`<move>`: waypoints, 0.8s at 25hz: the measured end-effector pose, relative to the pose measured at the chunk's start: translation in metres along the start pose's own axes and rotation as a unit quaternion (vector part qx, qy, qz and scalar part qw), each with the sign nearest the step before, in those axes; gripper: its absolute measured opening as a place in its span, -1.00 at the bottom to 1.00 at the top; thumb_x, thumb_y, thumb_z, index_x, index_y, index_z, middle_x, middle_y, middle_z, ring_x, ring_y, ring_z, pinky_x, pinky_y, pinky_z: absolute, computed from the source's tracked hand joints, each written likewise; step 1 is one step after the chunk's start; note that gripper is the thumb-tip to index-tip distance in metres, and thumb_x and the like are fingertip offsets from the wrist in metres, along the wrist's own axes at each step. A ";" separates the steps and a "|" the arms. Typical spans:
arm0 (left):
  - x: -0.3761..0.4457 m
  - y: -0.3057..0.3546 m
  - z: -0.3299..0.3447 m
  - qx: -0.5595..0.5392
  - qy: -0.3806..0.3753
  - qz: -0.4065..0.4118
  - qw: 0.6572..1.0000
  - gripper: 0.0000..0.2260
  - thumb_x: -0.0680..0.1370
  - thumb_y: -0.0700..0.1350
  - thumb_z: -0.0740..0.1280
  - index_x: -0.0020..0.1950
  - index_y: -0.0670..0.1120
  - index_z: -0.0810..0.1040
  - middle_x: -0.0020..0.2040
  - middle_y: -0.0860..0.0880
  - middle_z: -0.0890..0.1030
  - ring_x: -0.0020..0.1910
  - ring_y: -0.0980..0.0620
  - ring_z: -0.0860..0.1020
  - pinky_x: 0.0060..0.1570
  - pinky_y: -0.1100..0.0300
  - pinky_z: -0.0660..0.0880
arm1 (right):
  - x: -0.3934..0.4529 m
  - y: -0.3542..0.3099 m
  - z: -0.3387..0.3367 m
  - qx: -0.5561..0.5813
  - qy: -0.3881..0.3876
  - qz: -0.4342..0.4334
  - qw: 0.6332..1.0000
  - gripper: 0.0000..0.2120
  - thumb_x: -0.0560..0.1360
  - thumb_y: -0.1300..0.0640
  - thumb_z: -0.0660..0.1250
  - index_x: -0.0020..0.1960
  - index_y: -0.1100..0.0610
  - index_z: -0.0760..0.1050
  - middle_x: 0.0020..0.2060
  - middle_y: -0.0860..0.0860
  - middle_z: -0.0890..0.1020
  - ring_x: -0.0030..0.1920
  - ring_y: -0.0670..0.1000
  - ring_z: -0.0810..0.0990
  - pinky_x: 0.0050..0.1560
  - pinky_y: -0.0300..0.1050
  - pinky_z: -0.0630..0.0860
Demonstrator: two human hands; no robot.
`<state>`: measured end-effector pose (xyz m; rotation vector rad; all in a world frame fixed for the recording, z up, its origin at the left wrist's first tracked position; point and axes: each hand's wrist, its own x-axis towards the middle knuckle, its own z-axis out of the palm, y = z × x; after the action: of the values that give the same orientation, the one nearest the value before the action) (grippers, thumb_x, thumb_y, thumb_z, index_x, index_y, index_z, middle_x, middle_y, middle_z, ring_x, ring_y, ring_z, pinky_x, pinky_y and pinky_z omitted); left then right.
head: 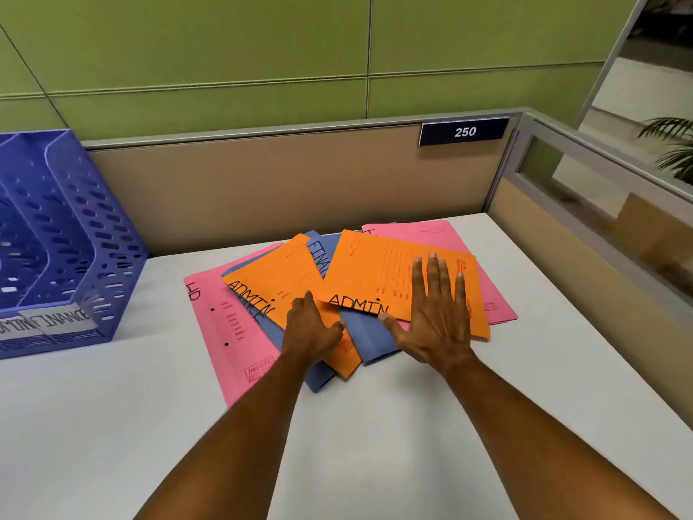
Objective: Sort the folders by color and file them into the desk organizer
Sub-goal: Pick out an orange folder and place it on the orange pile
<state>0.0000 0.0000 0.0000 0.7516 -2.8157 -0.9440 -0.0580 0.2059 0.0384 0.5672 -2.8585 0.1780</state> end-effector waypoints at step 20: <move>0.050 0.033 -0.005 -0.516 0.065 -0.214 0.827 -0.90 0.51 -0.32 0.36 -0.13 -0.16 0.48 -0.08 -0.17 0.58 -0.16 -0.07 0.60 -0.16 0.08 0.58 | 0.001 0.014 0.010 0.034 -0.018 -0.007 0.999 -0.03 0.42 -0.41 0.10 0.56 0.12 -0.22 0.56 0.17 -0.11 0.56 0.17 -0.15 0.51 0.13 -0.24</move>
<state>-0.0568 -0.0040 0.0192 1.1439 -1.5642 -2.0693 -0.0661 0.2171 0.0279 0.6097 -2.8920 0.2670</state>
